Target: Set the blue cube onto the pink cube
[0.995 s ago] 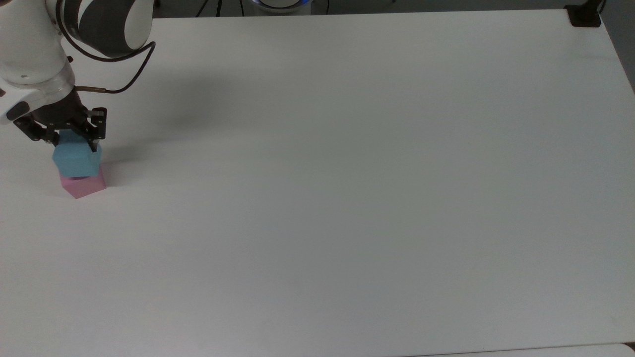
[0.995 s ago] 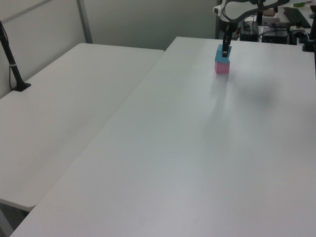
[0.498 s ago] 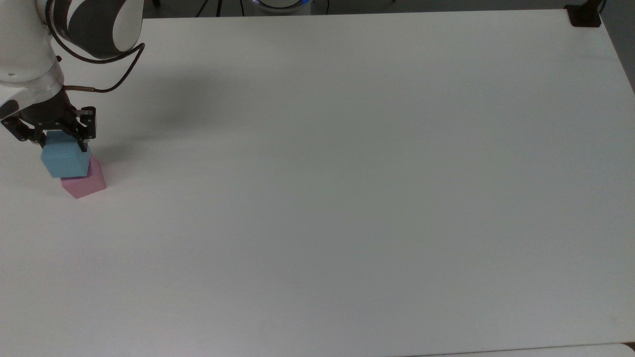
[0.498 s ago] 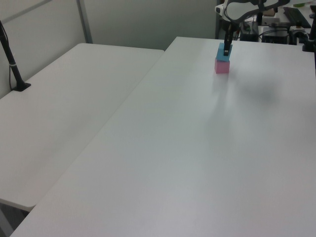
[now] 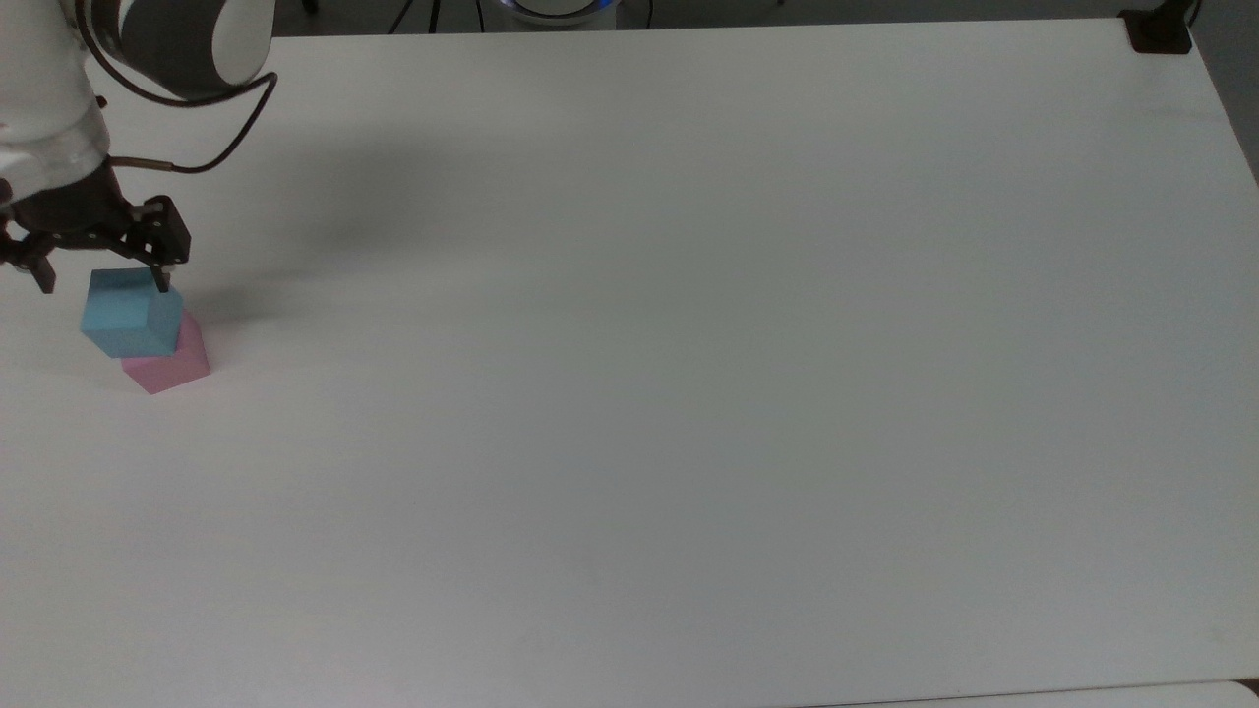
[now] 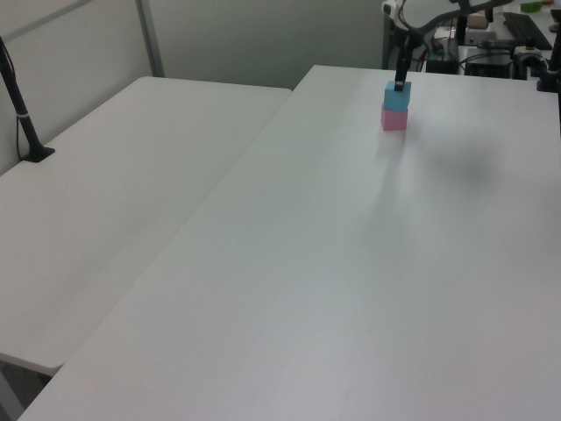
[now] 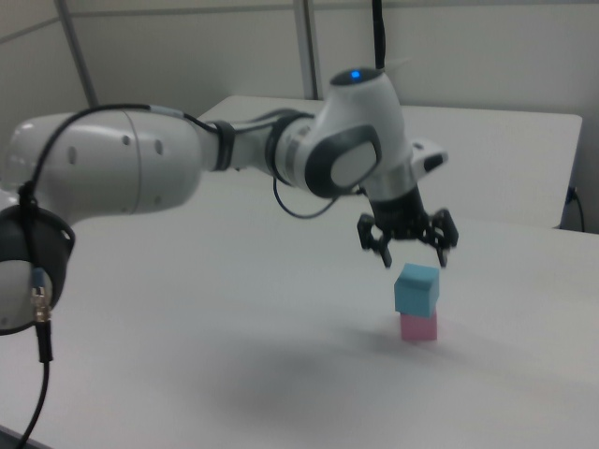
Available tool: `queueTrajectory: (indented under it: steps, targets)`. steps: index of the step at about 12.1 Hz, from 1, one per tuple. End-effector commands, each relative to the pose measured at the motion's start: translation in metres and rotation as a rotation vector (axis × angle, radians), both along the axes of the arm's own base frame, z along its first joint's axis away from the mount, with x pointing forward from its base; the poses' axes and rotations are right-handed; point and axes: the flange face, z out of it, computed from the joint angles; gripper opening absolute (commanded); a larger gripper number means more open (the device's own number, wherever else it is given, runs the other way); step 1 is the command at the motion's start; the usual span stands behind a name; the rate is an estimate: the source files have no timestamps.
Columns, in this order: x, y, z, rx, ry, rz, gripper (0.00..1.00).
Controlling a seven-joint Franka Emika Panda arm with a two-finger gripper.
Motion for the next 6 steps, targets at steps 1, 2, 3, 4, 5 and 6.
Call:
queueTrajectory:
  steps: [1,2,3,4,5,6]
  targets:
    - [-0.021,0.05,0.09,0.064,-0.052,-0.05,1.0]
    - [-0.027,0.065,0.105,0.085,-0.03,-0.058,1.0]
    - [-0.034,0.095,0.119,0.124,0.016,-0.049,1.0]
    - [-0.036,0.129,0.132,0.154,0.042,-0.073,1.0]
    - [-0.039,0.157,0.145,0.171,0.039,-0.147,1.0]
    - [-0.042,0.184,0.154,0.187,0.051,-0.215,1.0]
